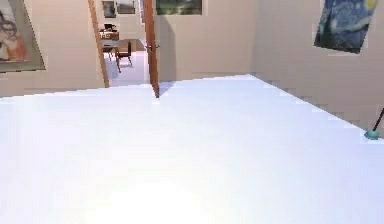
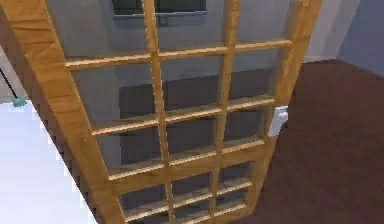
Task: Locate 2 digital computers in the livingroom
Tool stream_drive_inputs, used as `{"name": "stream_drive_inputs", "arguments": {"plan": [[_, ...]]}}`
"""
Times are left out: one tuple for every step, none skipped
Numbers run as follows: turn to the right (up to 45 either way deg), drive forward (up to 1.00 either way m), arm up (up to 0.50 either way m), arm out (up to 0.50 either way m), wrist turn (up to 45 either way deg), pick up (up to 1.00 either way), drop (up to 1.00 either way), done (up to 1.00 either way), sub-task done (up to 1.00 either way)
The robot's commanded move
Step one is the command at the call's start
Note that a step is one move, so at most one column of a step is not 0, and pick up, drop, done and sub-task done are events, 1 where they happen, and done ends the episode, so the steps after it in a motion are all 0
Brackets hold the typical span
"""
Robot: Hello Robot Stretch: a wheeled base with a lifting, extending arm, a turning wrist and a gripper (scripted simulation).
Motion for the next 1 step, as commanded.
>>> {"name": "stream_drive_inputs", "arguments": {"plan": [[-33.0, 0.0, 0.0, 0.0, 0.0, 0.0, 0.0, 0.0, 0.0]]}}
